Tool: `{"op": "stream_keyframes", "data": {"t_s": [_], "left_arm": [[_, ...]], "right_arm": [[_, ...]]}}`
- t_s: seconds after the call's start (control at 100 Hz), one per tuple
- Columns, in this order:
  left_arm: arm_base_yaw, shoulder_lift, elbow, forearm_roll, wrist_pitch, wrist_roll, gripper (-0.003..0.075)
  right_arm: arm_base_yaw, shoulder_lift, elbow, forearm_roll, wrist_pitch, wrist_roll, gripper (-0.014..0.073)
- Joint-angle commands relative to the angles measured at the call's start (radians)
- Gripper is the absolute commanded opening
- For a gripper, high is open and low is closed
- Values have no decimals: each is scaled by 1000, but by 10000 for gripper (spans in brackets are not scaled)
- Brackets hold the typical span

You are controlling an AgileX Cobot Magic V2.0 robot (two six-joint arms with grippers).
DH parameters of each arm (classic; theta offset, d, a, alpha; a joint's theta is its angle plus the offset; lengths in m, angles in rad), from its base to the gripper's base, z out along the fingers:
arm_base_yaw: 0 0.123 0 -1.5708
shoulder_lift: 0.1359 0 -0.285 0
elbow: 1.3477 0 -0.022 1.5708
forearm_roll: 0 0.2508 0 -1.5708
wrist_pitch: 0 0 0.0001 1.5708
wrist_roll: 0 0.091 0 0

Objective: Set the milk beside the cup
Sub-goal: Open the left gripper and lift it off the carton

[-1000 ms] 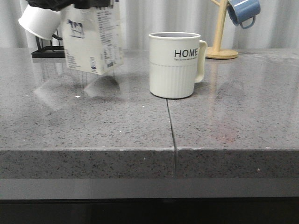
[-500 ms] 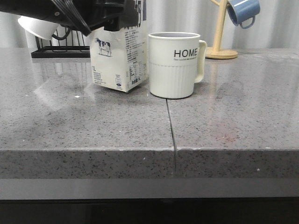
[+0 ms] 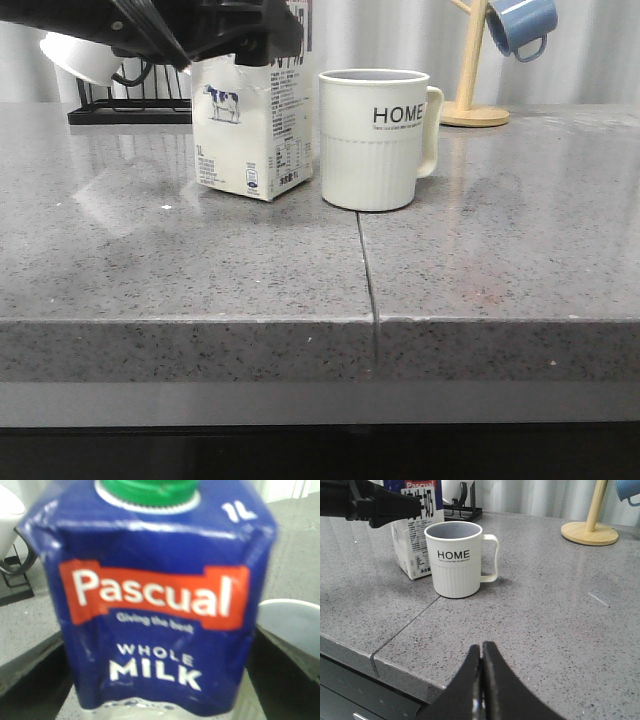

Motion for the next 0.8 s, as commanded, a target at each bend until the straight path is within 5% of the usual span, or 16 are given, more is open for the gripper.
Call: {"op": "stream_keyframes", "data": {"t_s": [0.0, 0.29, 0.38, 0.57, 0.79], "left_arm": [[-8, -80, -6, -8, -58, 0, 651], [-4, -261, 99, -1, -17, 0, 610], [10, -320, 114, -1, 55, 0, 475], [92, -433, 113, -1, 221, 0, -22], [214, -552, 116, 58, 351, 0, -20]], "right_arm": [[2, 8, -25, -8, -77, -4, -66], [2, 8, -25, -8, -77, -4, -66], [2, 8, -25, -8, -77, -4, -66], [2, 8, -25, -8, -77, -4, -66], [2, 8, -25, -8, -77, -4, -66]]}}
